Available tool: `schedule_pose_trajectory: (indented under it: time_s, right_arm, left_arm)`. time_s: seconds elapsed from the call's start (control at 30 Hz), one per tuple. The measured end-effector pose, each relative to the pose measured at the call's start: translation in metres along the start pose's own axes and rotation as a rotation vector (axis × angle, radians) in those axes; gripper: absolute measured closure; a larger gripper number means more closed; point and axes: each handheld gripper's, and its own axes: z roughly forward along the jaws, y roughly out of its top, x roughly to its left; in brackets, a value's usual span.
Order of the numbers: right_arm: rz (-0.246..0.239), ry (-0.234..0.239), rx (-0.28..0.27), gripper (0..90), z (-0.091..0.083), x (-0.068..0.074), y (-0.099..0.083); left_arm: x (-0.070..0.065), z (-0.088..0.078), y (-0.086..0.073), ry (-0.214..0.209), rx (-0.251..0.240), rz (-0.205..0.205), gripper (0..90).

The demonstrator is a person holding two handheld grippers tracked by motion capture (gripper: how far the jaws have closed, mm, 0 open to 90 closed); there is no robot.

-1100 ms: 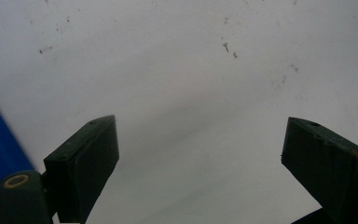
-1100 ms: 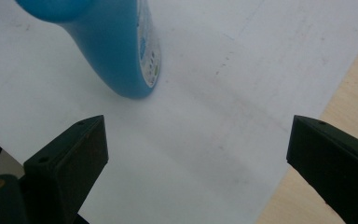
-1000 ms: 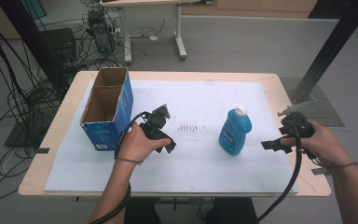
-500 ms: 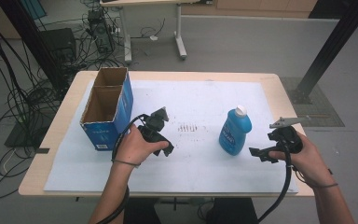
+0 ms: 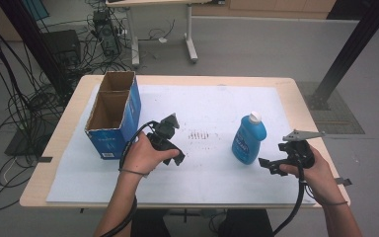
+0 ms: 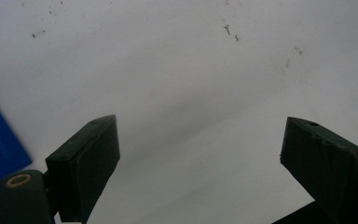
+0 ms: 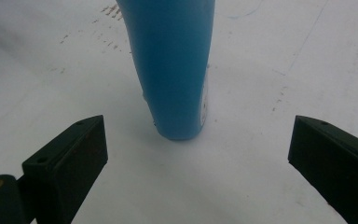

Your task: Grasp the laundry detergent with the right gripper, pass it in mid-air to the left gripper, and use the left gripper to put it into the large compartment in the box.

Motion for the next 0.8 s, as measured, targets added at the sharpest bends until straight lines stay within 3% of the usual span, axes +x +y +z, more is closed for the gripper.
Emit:
schedule_pose_trajectory:
  time_s: [0.8]
  right_arm:
    - [0.009, 0.027, -0.051, 3.3, 0.01, 0.005, -0.012]
  left_arm:
    - [0.001, 0.004, -0.005, -0.012, 0.008, -0.011, 12.2]
